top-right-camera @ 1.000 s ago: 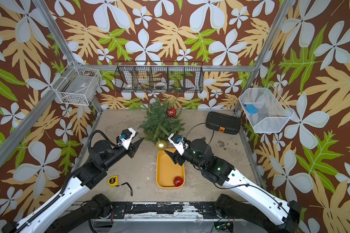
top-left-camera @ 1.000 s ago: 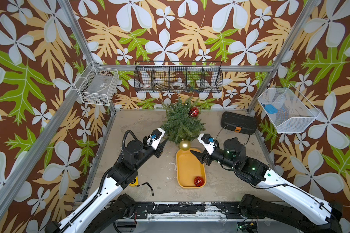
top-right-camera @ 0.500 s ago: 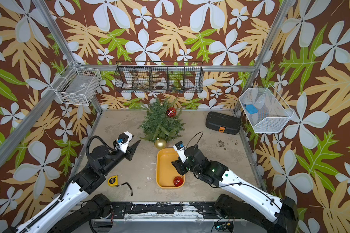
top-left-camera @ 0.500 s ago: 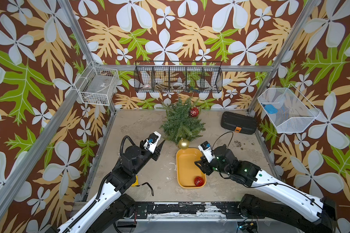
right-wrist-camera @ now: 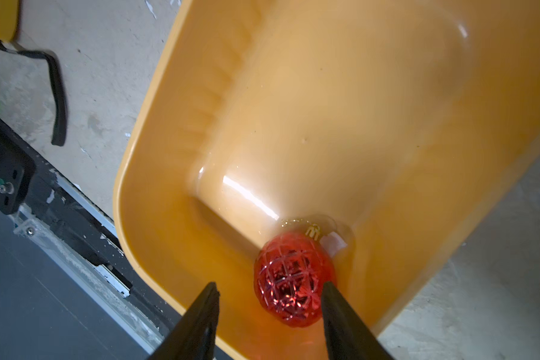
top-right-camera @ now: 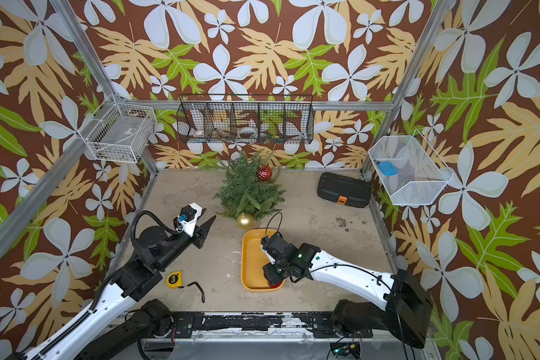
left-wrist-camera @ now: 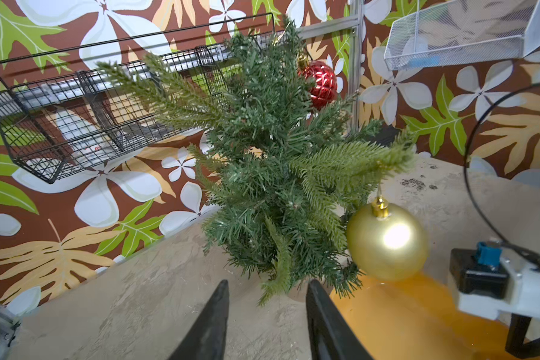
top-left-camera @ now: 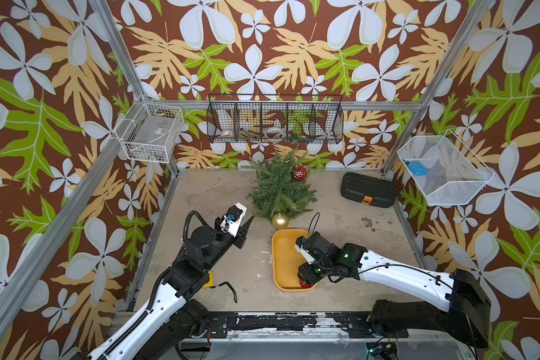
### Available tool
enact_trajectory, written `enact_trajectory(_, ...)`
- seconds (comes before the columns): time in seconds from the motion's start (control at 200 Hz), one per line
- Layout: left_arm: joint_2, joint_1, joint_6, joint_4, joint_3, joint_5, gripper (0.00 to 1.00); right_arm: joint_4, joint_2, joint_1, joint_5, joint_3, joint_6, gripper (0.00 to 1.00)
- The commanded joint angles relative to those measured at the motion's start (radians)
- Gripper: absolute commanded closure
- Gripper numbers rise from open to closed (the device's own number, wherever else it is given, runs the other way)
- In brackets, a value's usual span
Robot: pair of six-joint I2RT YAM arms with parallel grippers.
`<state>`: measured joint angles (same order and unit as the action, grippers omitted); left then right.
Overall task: Decorate the small christmas tree with ornaments
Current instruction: Pick up an ornament from the container.
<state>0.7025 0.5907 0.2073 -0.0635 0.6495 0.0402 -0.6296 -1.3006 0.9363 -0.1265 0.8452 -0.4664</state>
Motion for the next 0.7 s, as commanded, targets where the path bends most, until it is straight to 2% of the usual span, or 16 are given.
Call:
enact_trajectory(0.0, -0.004, -0.001, -0.023, -0.035, 0.002, -0.024, 0.58, -0.062, -0.057, 0.007, 0.013, 0.031, 0.034, 0.43)
enact_trajectory(0.185, -0.017, -0.002, -0.025, -0.038, -0.001, -0.028, 0.58, -0.103, -0.163, 0.025, 0.027, 0.069, 0.072, 0.39)
enact_trajectory(0.44, -0.018, -0.002, -0.023, -0.038, 0.002, -0.036, 0.58, -0.08, -0.237, 0.028, 0.025, 0.062, 0.092, 0.36)
enact_trajectory(0.696, -0.015, -0.002, -0.023, -0.04, 0.002, -0.04, 0.58, -0.076, -0.25, 0.029, 0.041, 0.087, 0.095, 0.43)
